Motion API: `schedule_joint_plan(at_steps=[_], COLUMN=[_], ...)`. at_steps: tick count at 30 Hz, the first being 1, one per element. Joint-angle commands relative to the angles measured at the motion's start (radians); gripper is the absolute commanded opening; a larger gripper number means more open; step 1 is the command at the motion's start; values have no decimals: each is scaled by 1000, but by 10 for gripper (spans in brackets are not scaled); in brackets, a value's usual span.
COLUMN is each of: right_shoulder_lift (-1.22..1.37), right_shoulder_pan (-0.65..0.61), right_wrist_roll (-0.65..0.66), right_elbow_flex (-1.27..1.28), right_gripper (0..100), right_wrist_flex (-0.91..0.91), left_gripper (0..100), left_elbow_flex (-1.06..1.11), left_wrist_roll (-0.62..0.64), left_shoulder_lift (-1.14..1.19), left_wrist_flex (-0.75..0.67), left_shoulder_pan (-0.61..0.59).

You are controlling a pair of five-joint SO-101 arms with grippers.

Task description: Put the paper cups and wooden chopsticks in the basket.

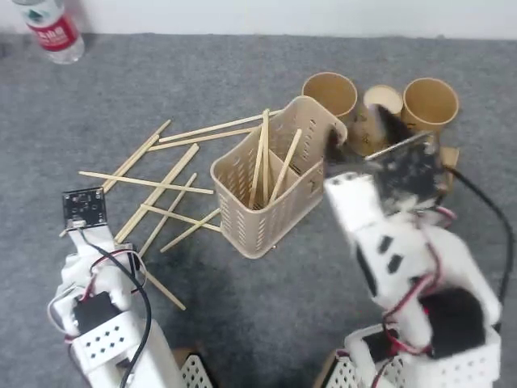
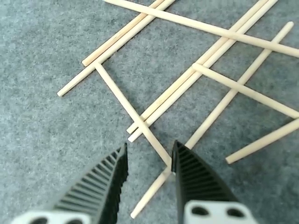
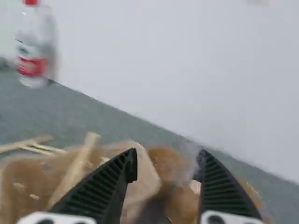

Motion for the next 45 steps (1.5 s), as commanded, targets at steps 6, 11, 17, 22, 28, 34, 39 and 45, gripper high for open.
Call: schedule_joint_plan(at_steps=[6,11,17,22,28,34,39,45], right_shoulder_lift=[315,570,1004,1305,1552,1776,1893,1929], right_shoulder_pan=[321,381,395,401,452,476,475,472], right_wrist_roll=[190,269,272,479,611,700,698,698], right_elbow_flex=[-29,-190,-601,-916,-1203,-1386,-1485,-1579], right_gripper=[198,204,204,204,204,204,195,40], right_wrist_flex=[33,-2,128,243,321,329,360,381], left_gripper=[148,148,148,148,148,148,148,148], left_elbow_flex=[2,4,4,4,4,5,5,5], left_wrist_roll=[9,9,9,9,9,9,9,9], left_shoulder_lift=[-12,-12,-12,-12,-12,-12,-12,-12], left_wrist_flex=[-21,-21,-21,-23,-25,-35,-35,-35], left_shoulder_pan=[-3,-3,-3,-3,-2,-2,-2,-2])
